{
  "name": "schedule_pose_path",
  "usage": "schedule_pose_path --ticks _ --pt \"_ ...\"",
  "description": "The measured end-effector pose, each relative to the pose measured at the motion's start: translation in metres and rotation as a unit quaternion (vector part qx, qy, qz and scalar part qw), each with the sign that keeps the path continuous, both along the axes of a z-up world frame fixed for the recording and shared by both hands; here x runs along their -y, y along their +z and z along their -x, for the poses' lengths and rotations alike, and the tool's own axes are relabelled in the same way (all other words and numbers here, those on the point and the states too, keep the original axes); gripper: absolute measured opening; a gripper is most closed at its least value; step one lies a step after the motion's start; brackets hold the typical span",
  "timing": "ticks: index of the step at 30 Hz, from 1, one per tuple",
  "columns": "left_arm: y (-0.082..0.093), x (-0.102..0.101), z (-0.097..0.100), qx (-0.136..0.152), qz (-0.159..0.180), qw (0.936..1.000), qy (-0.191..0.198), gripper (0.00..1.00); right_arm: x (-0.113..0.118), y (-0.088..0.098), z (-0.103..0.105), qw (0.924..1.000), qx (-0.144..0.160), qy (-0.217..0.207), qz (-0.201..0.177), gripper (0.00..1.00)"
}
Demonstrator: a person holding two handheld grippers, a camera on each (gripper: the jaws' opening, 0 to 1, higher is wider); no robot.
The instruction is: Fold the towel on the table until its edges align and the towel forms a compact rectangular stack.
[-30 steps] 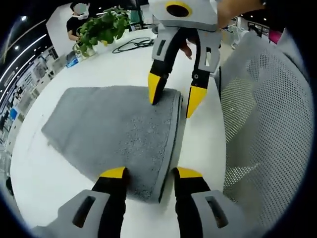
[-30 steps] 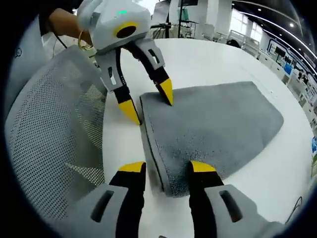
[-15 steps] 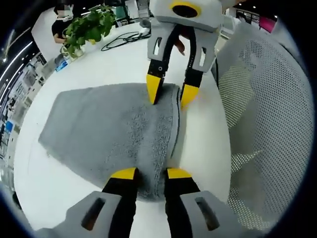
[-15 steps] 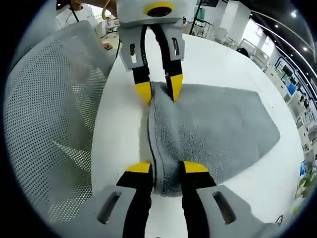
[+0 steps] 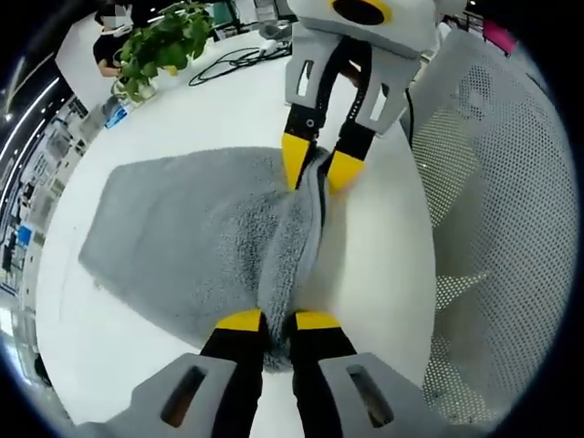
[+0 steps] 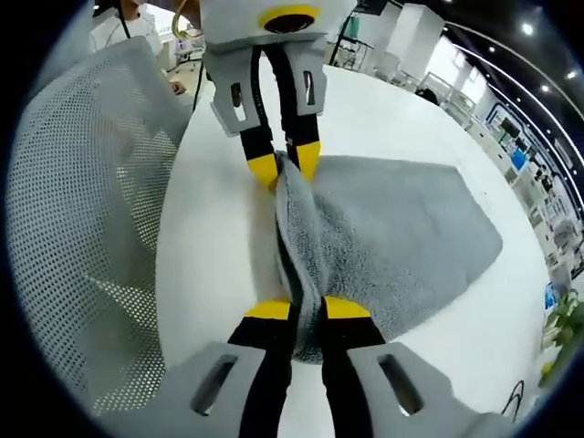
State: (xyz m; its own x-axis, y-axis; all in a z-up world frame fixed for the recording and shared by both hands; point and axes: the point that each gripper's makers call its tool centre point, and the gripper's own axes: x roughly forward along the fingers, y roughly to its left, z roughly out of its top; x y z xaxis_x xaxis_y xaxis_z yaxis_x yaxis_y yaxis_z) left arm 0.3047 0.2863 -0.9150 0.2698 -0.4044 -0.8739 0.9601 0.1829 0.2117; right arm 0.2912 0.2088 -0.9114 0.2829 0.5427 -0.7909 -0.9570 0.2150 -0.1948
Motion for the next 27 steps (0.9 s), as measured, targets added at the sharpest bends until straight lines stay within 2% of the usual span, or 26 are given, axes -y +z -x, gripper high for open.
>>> schedule_pose_path --ticks 7,13,18,24,26,27 --pt "0.001 0.001 0.027 -0.011 0.010 0.9999 0.008 0.10 0.001 -0.003 0.023 0.9992 -0.036 -0.004 0.018 0.09" --pt "0.002 -0.001 0.056 -0.029 0.022 0.9993 0.010 0.10 0.001 -0.004 0.053 0.9974 -0.070 -0.013 0.011 0.09" --pt "0.003 -0.004 0.074 -0.047 0.038 0.9979 0.022 0.10 -0.001 -0.004 0.070 0.9964 -0.083 -0.018 0.002 0.09" --pt "0.003 -0.003 0.082 -0.061 0.047 0.9965 0.031 0.10 -0.002 -0.003 0.078 0.9960 -0.088 -0.014 0.009 0.08" --pt "0.003 -0.004 0.080 -0.066 0.050 0.9960 0.034 0.10 -0.002 -0.001 0.076 0.9949 -0.098 -0.020 0.004 0.08" --pt "0.004 -0.004 0.079 -0.066 0.050 0.9958 0.040 0.10 -0.002 0.000 0.075 0.9933 -0.110 -0.037 -0.004 0.07"
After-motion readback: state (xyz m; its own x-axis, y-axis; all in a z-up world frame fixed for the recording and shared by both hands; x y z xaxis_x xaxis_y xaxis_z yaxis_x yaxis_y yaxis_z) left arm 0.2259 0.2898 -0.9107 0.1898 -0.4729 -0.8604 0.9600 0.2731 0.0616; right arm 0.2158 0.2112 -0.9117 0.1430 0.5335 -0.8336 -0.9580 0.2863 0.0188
